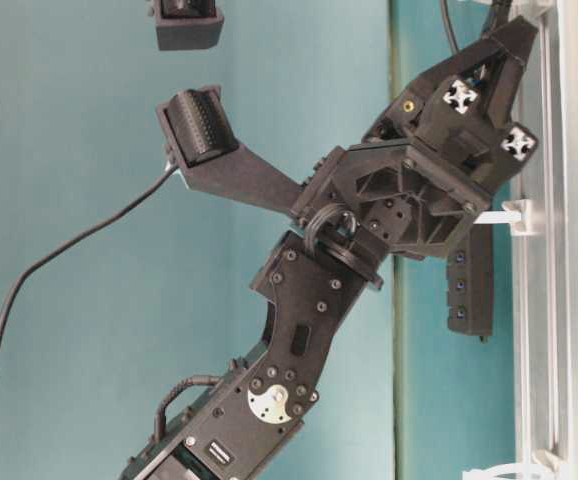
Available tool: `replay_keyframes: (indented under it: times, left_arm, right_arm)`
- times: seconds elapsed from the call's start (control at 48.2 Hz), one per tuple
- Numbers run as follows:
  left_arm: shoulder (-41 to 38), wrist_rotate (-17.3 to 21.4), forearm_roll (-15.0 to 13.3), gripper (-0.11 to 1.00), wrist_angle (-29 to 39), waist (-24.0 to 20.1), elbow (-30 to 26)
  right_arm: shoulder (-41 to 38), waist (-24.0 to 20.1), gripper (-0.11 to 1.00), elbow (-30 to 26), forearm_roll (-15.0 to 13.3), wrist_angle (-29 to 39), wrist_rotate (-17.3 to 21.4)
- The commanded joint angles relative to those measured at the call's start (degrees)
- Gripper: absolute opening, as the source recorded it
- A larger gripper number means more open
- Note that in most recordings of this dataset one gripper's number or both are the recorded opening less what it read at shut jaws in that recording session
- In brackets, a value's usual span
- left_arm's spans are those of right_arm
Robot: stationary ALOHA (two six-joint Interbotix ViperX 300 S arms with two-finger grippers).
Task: Pass the USB cable through three rings with both arms.
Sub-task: 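Grasp the plug with the left gripper and release it from the right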
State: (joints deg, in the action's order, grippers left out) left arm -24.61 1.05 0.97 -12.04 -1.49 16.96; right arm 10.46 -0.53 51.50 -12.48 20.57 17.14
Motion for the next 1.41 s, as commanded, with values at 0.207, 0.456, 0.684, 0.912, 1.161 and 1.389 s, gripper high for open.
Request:
replay_keyframes:
  times: [0.207,0.456,0.684,0.912,1.161,1.389]
  left_arm:
    - [0.44,0.09,0.18,0.2,-0.18,0.18,-0.62]
    - [1.05,0.35,0.18,0.2,0.44,0.18,-0.44]
    - [2.02,0.35,0.18,0.2,2.72,0.18,0.0]
    - [5.01,0.44,0.18,0.2,3.52,0.88,2.02]
    - [11.25,0.88,0.18,0.2,3.6,0.97,6.94]
    - [15.82,1.14,0.18,0.2,3.6,0.7,9.76]
  right_arm:
    - [0.44,0.0,-0.08,-0.44,0.0,0.09,0.62]
    - [0.53,0.0,-0.04,-0.35,0.0,0.62,1.49]
    - [0.62,0.0,0.2,-0.35,0.09,0.44,1.85]
    - [2.72,0.09,0.83,-0.26,0.0,1.32,1.76]
    - [6.15,0.09,0.83,-0.88,0.09,1.76,2.29]
    - [6.15,0.18,0.83,-3.25,0.09,0.7,5.63]
